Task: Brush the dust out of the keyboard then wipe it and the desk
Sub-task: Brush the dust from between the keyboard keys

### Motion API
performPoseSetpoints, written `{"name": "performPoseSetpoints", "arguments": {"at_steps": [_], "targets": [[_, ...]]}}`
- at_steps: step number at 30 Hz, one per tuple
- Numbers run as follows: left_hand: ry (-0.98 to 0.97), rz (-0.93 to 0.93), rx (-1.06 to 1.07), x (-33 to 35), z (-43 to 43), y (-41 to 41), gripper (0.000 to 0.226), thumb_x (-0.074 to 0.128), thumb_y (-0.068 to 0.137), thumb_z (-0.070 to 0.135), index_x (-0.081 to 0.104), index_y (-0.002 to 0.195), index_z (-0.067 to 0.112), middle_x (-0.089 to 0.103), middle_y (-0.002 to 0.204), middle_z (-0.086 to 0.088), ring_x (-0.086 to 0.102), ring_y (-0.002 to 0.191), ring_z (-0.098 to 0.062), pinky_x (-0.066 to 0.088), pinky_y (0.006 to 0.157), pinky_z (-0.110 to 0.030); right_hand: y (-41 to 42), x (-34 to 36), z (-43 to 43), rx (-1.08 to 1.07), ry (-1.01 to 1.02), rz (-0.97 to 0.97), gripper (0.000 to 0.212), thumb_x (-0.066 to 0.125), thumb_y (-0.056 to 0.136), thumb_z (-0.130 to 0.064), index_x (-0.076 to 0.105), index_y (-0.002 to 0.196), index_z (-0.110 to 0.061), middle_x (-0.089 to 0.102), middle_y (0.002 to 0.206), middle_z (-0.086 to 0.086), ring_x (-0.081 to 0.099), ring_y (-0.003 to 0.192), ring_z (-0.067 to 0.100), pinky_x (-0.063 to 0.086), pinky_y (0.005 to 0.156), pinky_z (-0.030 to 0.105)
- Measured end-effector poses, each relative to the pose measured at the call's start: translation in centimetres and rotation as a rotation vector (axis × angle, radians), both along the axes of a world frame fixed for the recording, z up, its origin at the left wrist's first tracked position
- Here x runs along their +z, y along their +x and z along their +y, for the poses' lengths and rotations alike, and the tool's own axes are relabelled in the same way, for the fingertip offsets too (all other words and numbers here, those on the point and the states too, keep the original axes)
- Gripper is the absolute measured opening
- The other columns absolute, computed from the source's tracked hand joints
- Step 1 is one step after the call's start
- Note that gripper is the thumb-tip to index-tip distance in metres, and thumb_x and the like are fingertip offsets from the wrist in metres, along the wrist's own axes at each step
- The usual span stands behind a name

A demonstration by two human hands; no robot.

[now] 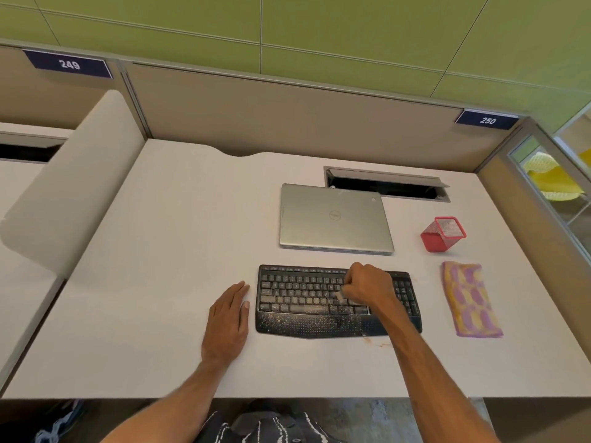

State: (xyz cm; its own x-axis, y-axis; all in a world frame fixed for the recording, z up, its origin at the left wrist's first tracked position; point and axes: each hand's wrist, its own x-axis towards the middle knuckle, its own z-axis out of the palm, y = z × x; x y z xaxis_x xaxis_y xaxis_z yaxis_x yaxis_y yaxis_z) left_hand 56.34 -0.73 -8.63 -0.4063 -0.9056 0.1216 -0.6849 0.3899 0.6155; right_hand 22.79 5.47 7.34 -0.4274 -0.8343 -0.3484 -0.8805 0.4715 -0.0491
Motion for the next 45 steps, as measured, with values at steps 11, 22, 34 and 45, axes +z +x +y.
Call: {"name": "performPoseSetpoints", "arguments": {"at_steps": [11, 22, 34, 45], "targets": [[0.053, 0.035, 0.060, 0.2, 0.2, -0.8, 0.051, 0.029, 0.118, 0.045, 0.054, 0.159, 0.029, 0.050, 0.164, 0.012, 0.041, 0.156, -0.011, 0.031, 0.130, -0.039, 0.4, 0.2, 0.6, 0.012, -0.070, -0.033, 0.021, 0.066, 0.099, -0.045, 0.075, 0.110, -0.029, 0.073, 0.082, -0.015, 0.063, 0.064, 0.001, 0.059, 0.069, 0.027], [0.047, -0.026, 0.112, 1.1, 1.0, -2.4, 0.052, 0.025, 0.119, 0.042, 0.053, 0.157, 0.023, 0.049, 0.165, 0.004, 0.040, 0.155, -0.020, 0.032, 0.130, -0.047, 0.2, -0.3, 0.7, 0.111, 0.050, 0.139, 0.016, 0.072, 0.096, -0.030, 0.075, 0.112, -0.030, 0.073, 0.086, -0.011, 0.068, 0.072, 0.010, 0.062, 0.083, 0.040], [0.035, -0.094, 0.123, 1.4, 0.9, -3.0, 0.049, 0.027, 0.118, 0.038, 0.053, 0.156, 0.021, 0.049, 0.165, 0.002, 0.041, 0.155, -0.022, 0.031, 0.130, -0.047, 2.2, 0.3, -0.1, -0.039, -0.026, -0.032, 0.019, 0.065, 0.097, -0.031, 0.076, 0.112, -0.026, 0.071, 0.080, -0.012, 0.064, 0.068, 0.005, 0.051, 0.068, 0.023], [0.028, -0.120, 0.126, 1.3, 1.0, -3.1, 0.047, 0.030, 0.117, 0.036, 0.053, 0.155, 0.020, 0.049, 0.165, 0.001, 0.041, 0.155, -0.023, 0.031, 0.130, -0.048, 2.0, -0.3, 0.5, -0.061, -0.036, -0.074, 0.019, 0.062, 0.101, -0.031, 0.078, 0.111, -0.028, 0.069, 0.074, -0.016, 0.059, 0.057, 0.001, 0.055, 0.064, 0.024]]}}
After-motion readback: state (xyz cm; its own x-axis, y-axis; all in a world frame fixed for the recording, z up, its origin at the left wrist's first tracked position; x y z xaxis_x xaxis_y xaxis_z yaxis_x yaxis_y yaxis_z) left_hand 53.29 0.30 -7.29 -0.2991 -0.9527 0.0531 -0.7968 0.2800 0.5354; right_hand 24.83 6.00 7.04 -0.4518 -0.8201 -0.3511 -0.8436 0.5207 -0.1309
